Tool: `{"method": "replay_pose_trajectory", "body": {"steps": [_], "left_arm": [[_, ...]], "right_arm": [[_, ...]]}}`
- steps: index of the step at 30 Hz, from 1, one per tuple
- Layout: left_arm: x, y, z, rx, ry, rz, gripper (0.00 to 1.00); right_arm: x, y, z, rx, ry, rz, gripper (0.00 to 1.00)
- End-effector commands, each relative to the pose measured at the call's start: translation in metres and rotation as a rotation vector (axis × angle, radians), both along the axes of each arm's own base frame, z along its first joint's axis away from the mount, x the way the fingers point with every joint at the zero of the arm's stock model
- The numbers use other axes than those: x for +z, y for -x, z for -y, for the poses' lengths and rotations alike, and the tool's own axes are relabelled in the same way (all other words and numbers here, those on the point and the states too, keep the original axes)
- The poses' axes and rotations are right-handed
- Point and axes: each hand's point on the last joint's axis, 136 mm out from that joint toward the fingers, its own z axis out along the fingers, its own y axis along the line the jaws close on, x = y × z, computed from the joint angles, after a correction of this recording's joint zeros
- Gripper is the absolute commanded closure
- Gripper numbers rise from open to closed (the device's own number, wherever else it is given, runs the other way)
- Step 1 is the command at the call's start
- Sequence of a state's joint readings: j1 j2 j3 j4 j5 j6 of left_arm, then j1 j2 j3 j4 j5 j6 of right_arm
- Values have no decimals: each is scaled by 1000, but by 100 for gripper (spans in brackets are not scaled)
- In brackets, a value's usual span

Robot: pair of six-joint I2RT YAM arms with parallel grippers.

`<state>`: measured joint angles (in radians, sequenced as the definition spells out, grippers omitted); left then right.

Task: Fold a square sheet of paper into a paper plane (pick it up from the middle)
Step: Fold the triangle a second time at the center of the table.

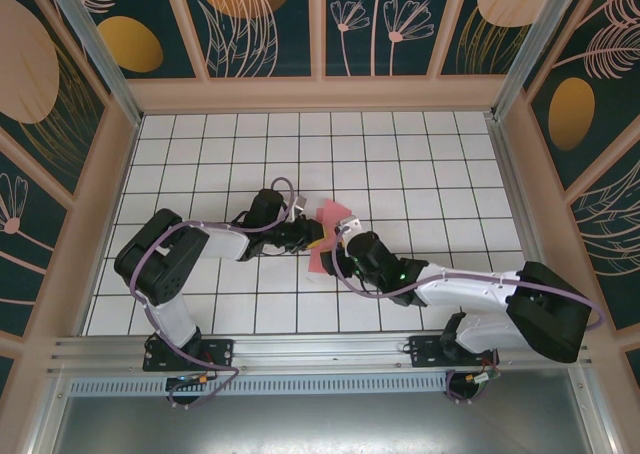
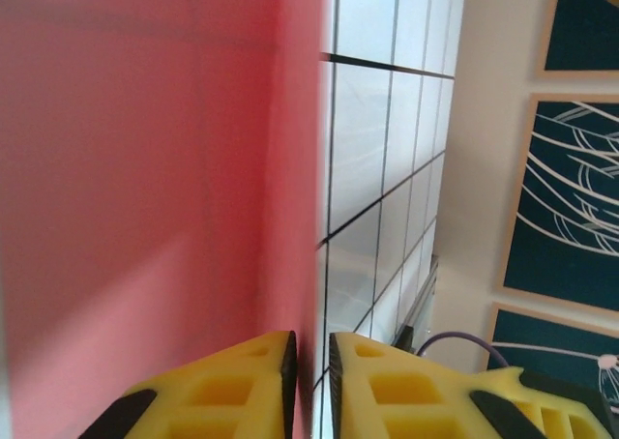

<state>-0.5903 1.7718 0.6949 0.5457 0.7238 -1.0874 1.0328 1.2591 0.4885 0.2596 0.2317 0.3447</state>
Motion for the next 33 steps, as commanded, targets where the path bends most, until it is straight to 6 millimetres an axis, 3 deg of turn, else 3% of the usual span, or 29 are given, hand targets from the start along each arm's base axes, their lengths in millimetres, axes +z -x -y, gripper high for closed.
{"method": "replay_pose_trajectory", "body": {"steps": [1,6,10,16,19,25,28,33], "left_arm": [[22,-1,9,-35,67,47,84],[19,1,11,-36,97,24,85],[16,1,10,-32,92,18,84],[9,-1,7,-38,32,31,68],[6,-2,8,-35,23,23,68],[4,-5,7,-22,8,20,67],[7,-7,8,-20,11,26,69],[8,-7,8,-18,11,27,72]], "right_arm": [[26,-19,13,-120,-14,117,51],[36,-16,22,-130,-72,152,51],[35,-6,17,-53,-89,159,50],[29,-7,20,-74,-59,138,50],[30,-11,28,-124,-52,144,50],[18,14,-5,80,-24,51,50],[11,28,-22,149,55,67,38],[-4,24,-28,73,234,128,36]]}}
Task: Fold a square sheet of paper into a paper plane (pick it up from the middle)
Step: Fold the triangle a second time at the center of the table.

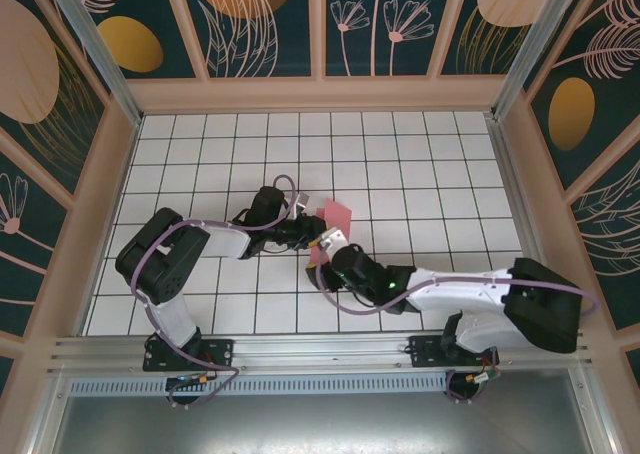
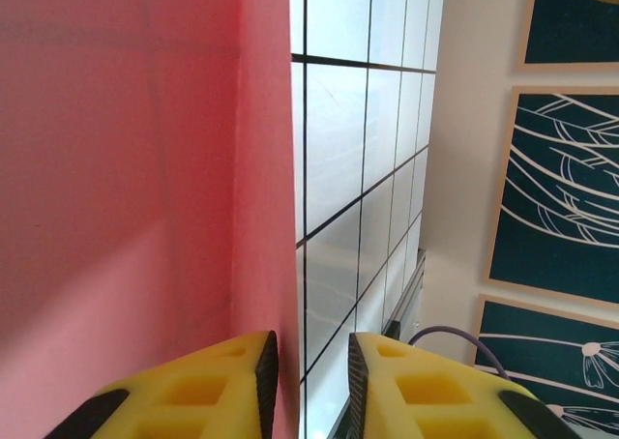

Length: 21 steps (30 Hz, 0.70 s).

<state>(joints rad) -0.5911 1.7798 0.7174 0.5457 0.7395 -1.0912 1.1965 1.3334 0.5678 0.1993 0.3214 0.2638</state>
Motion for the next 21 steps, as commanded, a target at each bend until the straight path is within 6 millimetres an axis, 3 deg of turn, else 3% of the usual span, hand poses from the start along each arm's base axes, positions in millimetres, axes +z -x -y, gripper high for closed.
{"method": "replay_pose_trajectory", "body": {"steps": [1,10,21], "left_arm": [[2,-4,3,-6,-6,23,73],[3,-3,3,-6,-6,21,73],[3,-4,0,7,-27,28,72]], "right_arm": [[-3,-11,7,-90,132,91,36],[-25,-12,7,-143,276,113,41],[-16,-13,9,-157,233,117,87]]}}
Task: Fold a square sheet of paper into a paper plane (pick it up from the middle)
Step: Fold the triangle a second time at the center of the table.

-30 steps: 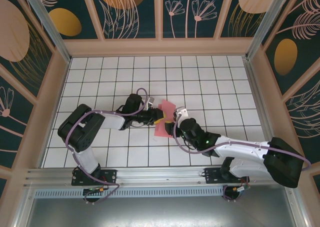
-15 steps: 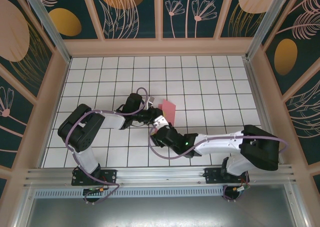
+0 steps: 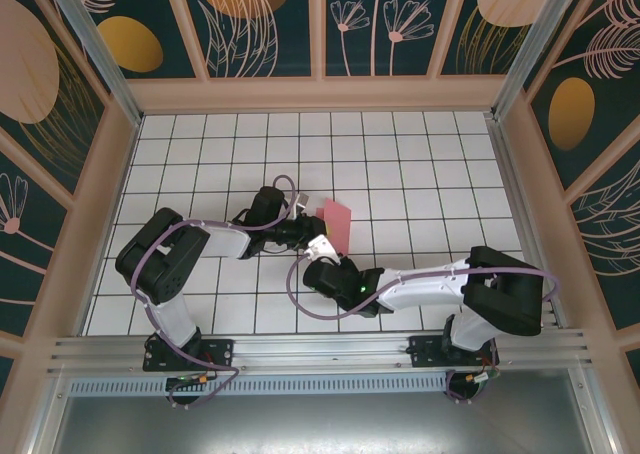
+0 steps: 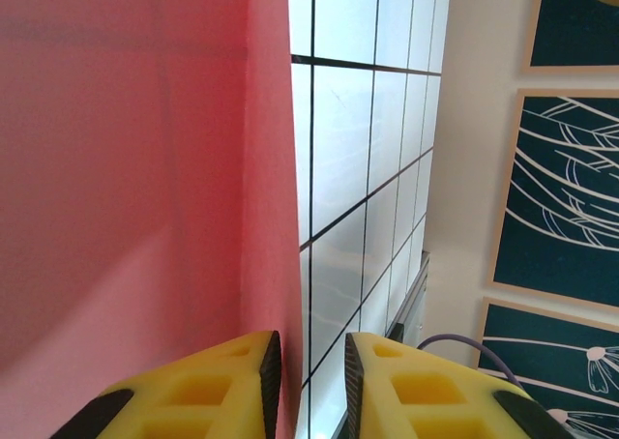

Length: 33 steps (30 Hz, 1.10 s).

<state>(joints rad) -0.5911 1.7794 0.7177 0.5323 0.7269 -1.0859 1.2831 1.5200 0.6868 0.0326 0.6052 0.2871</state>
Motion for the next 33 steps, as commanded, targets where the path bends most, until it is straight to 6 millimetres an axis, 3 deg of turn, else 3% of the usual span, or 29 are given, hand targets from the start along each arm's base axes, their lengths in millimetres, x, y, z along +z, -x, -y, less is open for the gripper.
{"method": "replay_pose_trajectory", "body": {"steps": [1,4,6,11,14,17,22,28,33], "left_arm": [[5,-4,-2,13,-32,34,70],[1,-8,-10,53,-97,39,66],[7,-13,-20,101,-151,67,64],[6,-25,-72,310,-397,115,50],[13,-27,-101,410,-489,150,51],[18,-20,-113,442,-498,163,55],[15,-6,-107,389,-441,158,65],[7,8,-79,260,-314,121,76],[1,13,-65,210,-296,108,77]], "right_arm": [[15,-3,0,-20,-43,16,91],[17,-4,0,-10,-90,-19,100],[20,-3,-3,9,-140,-41,100],[27,-9,-10,26,-286,-127,100],[36,-15,-20,36,-400,-171,100],[49,-22,-32,36,-478,-192,100],[58,-23,-41,44,-535,-222,100],[53,-18,-29,60,-615,-332,100],[42,-11,-18,85,-681,-463,100]]}}
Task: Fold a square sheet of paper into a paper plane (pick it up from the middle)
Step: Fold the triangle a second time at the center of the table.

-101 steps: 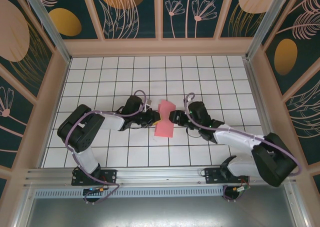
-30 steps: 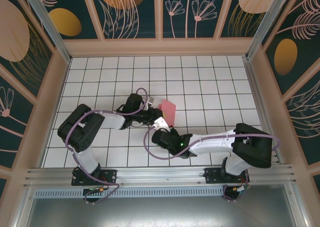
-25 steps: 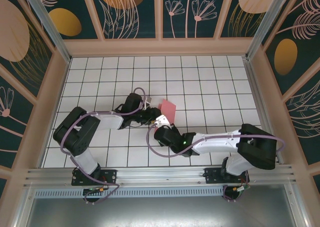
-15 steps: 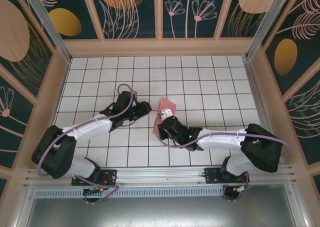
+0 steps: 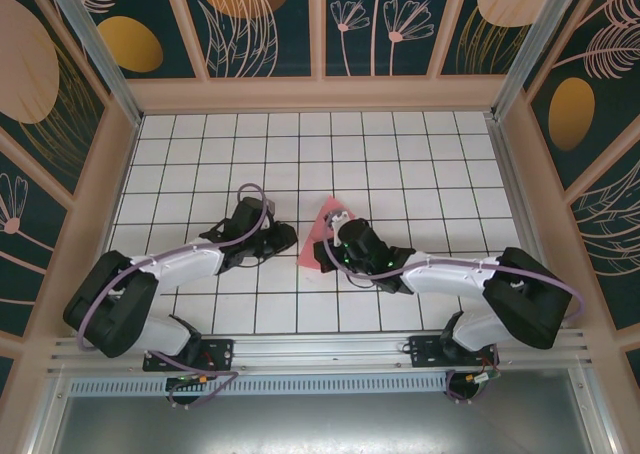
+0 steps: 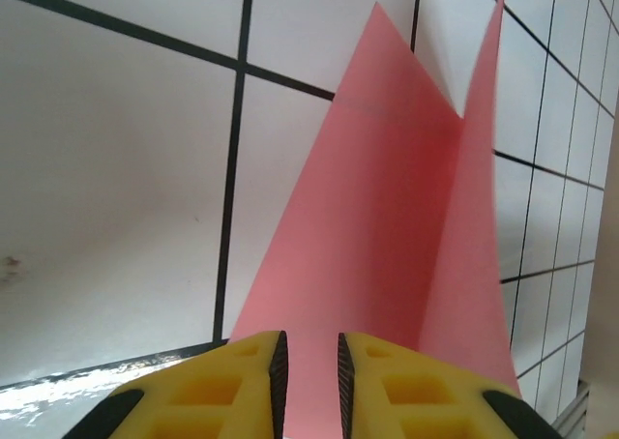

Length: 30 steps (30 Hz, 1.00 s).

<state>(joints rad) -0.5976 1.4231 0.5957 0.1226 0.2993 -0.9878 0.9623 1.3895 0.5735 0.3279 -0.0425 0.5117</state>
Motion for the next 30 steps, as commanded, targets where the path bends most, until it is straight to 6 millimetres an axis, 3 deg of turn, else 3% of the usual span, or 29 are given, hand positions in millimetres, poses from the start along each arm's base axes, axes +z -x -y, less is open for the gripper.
{"method": "replay_pose_trajectory", "body": {"steps": [1,8,16,30], "left_arm": [[4,3,18,-64,49,12,78],[-19,12,26,-85,16,-49,82],[-15,16,44,-144,39,-43,82],[-25,23,51,-148,32,-96,91]], "right_arm": [[7,13,-1,53,-116,-81,100],[-3,13,11,22,-122,-114,100],[-10,8,20,-26,-124,-132,100],[-17,6,25,-51,-115,-148,100]]}}
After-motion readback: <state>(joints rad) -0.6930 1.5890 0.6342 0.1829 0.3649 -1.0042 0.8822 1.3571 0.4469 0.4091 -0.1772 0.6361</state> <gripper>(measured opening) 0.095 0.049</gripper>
